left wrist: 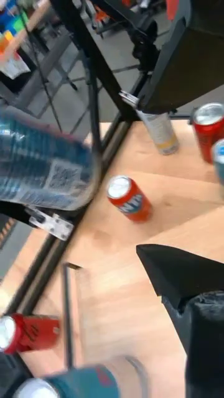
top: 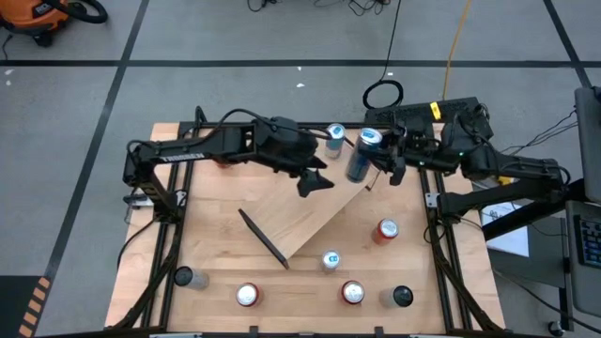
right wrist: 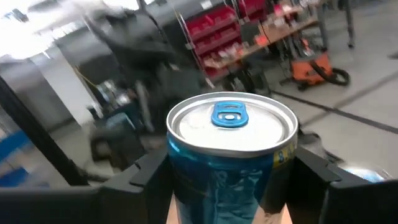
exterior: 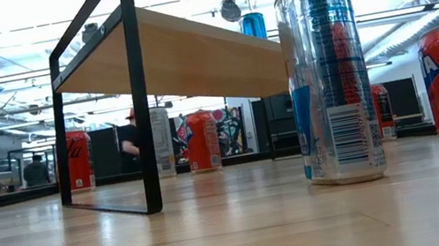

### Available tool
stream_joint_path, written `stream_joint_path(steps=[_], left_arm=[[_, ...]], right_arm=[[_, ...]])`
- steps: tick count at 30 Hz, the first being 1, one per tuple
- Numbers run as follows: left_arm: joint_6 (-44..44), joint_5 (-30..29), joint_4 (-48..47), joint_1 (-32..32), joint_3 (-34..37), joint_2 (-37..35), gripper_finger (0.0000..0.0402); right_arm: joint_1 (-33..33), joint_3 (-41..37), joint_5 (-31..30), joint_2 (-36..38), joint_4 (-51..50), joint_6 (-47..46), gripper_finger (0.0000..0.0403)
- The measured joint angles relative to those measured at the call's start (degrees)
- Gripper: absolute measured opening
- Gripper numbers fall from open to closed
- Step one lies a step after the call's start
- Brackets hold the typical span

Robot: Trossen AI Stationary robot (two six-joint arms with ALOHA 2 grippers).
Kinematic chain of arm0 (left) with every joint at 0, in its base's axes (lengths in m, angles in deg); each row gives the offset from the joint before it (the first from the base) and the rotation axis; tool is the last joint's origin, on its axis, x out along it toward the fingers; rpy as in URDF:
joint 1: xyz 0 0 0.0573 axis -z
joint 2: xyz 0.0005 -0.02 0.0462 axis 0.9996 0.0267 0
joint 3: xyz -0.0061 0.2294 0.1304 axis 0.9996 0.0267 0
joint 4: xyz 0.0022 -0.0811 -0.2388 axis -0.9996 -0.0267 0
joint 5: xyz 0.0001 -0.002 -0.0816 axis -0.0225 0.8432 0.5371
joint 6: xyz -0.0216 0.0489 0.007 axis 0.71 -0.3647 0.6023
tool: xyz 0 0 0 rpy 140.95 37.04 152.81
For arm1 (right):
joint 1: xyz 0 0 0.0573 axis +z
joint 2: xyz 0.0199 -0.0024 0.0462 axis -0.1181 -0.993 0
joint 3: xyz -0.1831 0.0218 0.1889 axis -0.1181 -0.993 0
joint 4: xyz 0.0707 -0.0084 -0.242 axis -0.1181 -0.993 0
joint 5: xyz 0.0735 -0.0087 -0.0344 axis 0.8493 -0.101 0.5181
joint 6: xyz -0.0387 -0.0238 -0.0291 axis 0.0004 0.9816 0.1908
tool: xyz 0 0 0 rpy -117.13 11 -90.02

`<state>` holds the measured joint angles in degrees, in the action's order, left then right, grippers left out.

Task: Place canned beverage on shelf
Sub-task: Put the left blue soda can on the shelf

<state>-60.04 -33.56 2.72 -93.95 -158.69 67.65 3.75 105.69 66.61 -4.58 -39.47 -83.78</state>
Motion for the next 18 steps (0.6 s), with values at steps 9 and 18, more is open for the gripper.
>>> stream_joint_path(steps=[9,18], left_arm=[[0.0,-1.0,-8.4,1.0,0.0,-4.1,0.0363],[0.0,-3.5,-9.1,2.3,0.0,-4.5,0.0363]], right_arm=[[0.0,-5.2,-0.8,5.5,-9.3,-1.7,0.0208],[0.0,-22.5,-4.7,11.7,7.8,-1.5,0.0208]])
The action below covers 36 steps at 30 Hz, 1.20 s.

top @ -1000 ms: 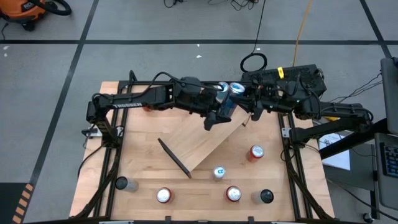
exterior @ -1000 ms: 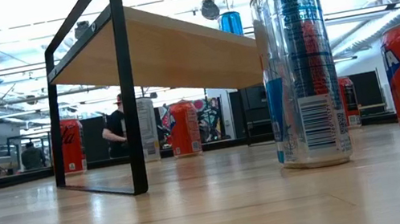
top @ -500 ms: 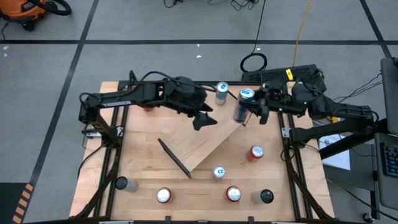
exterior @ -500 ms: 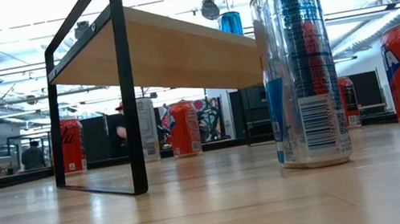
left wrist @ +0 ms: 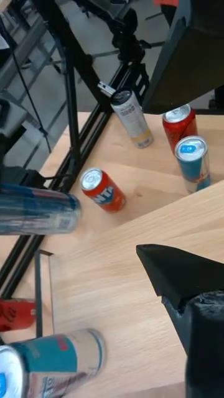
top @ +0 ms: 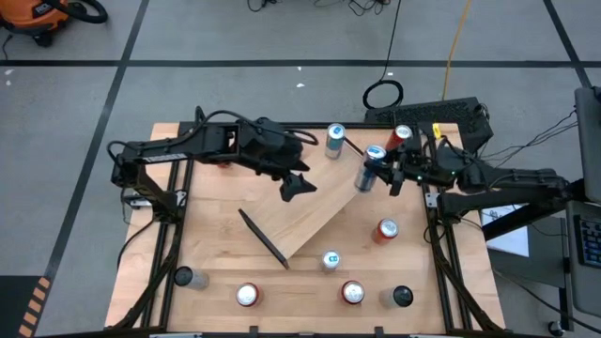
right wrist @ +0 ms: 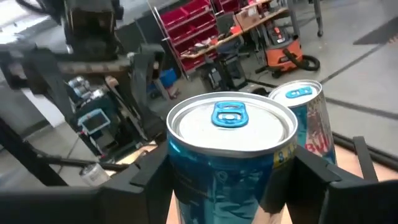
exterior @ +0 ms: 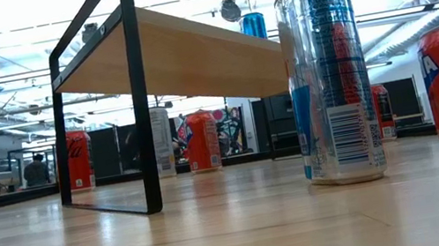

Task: Place canned beverage on shelf
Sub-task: Put the left blue soda can on the shelf

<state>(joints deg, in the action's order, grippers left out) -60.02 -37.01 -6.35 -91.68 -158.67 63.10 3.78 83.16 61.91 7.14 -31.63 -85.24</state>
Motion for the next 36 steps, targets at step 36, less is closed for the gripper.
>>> stream_joint_path(steps=[36], left_arm=[[-0.2,-7.7,-0.2,0.7,0.0,0.1,0.0363]], right_arm=[[-6.6,-4.6,-4.1,-15.3,18.2,12.9,0.0215]])
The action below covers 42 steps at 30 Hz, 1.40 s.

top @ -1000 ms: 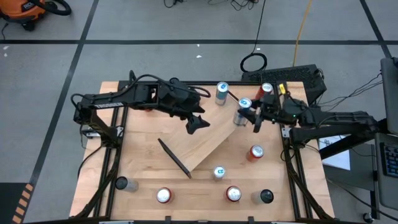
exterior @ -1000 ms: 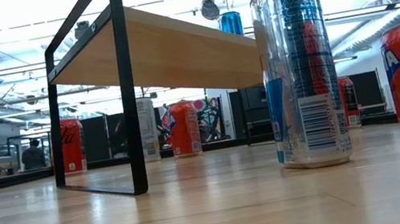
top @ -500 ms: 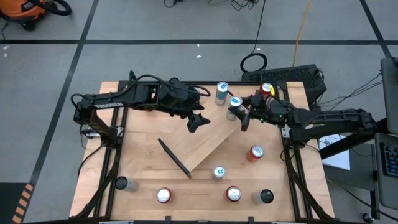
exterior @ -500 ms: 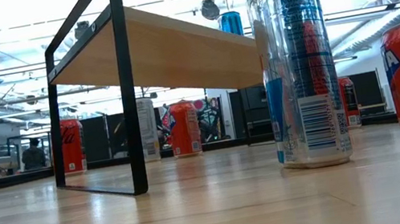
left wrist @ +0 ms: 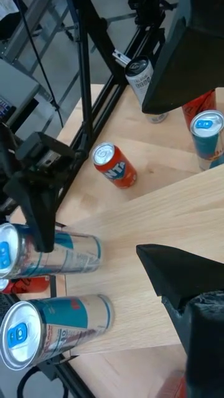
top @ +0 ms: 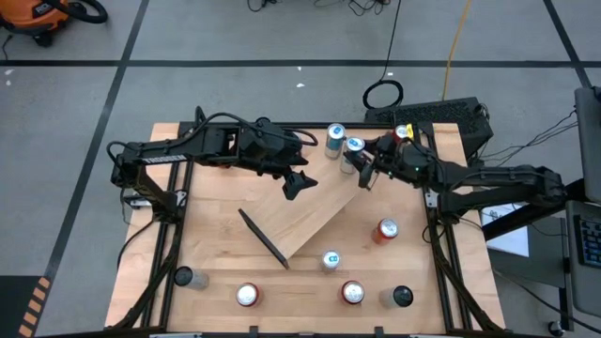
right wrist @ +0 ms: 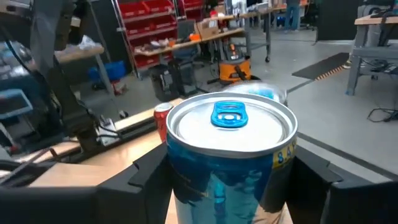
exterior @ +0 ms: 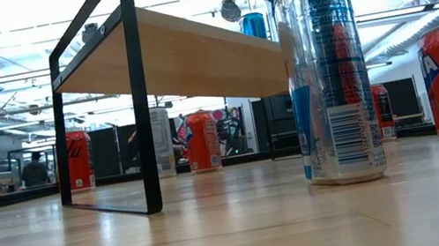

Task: Place canned beverage on shelf
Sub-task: Put the left blue soda can on the shelf

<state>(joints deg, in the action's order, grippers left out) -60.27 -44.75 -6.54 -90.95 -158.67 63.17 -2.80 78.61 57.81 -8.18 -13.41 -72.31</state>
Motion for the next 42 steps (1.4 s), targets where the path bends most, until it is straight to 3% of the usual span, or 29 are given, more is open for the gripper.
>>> stream_joint_path(steps=[6,42], left_arm=[[-0.2,0.0,-0.1,0.0,0.0,0.0,0.0363],[-1.5,0.0,-0.2,0.0,0.0,0.0,0.0363]], right_arm=[[0.0,-4.1,2.9,1.6,8.7,-0.4,0.0215],[-3.9,-4.3,1.4,-3.8,9.7,6.5,0.0215]])
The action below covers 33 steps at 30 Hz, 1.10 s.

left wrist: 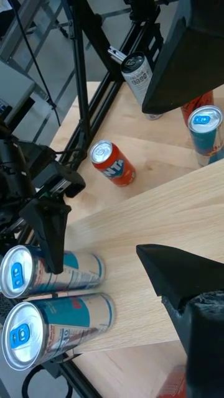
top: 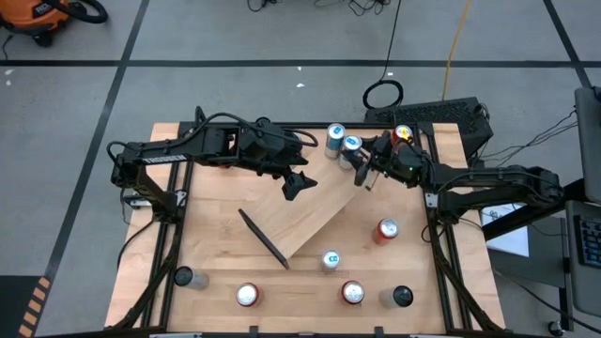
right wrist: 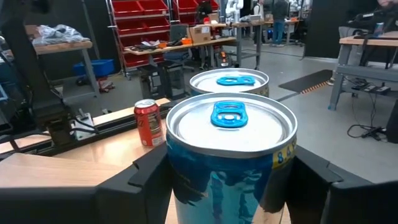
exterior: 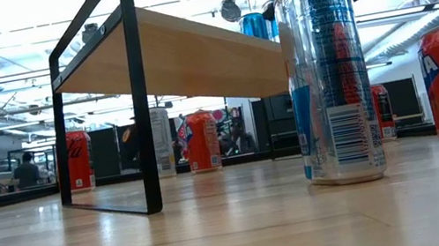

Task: Place canned beverage on shelf
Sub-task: Put the left blue soda can on the shelf, then put the top right red soda can on the shelf

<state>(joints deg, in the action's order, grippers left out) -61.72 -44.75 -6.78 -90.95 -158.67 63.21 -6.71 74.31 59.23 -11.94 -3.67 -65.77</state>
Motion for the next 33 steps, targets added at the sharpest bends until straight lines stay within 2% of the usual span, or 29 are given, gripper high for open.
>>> stream_joint_path(steps=[7,15,23,28,33], left_arm=[[0.0,-0.1,0.0,0.0,0.0,0.0,0.0363],[0.0,-0.2,0.0,0.0,0.0,0.0,0.0363],[0.0,-0.2,0.0,0.0,0.0,0.0,0.0363],[0.1,-0.2,0.0,0.0,0.0,0.0,0.0363],[0.1,-0.2,0.0,0.0,0.0,0.0,0.0363]], right_arm=[[0.0,0.0,1.6,0.0,0.1,0.0,0.0218],[0.0,0.0,1.7,-0.3,0.1,-0.7,0.0252],[0.0,0.1,1.7,-0.1,2.0,-1.1,0.0265],[0.0,0.1,4.5,1.7,4.9,-4.6,0.0290],[0.0,0.1,3.0,5.5,4.0,-5.2,0.0310]])
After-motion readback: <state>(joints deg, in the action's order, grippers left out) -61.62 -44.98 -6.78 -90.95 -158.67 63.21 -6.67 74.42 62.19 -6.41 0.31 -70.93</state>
